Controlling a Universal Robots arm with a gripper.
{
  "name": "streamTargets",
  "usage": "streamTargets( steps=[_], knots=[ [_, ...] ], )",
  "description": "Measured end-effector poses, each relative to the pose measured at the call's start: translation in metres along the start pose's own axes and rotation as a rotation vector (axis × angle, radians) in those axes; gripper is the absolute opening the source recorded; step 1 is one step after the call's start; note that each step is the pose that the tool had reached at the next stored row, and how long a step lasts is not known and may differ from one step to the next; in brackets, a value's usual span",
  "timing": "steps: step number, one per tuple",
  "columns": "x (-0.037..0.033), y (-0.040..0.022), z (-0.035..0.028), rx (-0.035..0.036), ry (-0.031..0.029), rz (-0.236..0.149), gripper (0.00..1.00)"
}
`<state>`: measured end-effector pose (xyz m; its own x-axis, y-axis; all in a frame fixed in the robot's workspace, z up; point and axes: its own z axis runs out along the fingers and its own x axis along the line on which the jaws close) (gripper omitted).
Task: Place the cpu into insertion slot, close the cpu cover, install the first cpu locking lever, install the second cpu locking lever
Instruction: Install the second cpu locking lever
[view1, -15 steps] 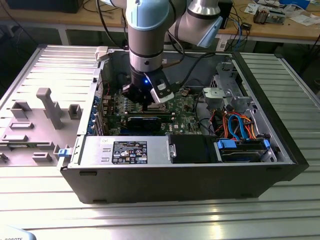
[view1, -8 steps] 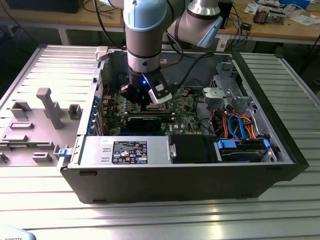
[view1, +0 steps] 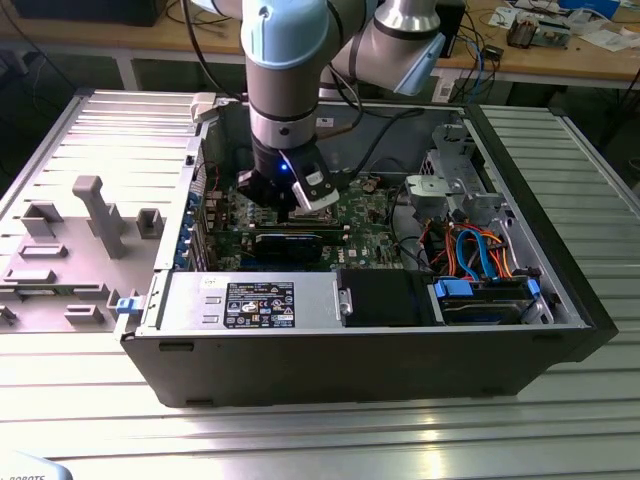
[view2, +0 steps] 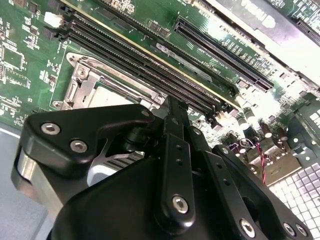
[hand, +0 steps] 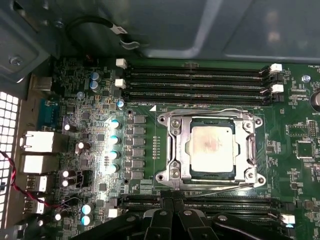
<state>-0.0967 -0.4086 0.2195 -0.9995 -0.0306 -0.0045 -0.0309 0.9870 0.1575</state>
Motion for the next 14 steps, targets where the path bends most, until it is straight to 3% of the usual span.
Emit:
streamTargets(
  steps=[4, 11, 14],
  knots=[
    [0.0006, -0.0007, 0.0045, -0.0107, 0.0006, 0.000, 0.11],
    [0.0018, -0.0021, 0.0125, -0.0147, 0.0116, 0.002, 0.11],
    [0.0020, -0.0023, 0.0147, -0.0240, 0.0138, 0.002, 0.11]
  ],
)
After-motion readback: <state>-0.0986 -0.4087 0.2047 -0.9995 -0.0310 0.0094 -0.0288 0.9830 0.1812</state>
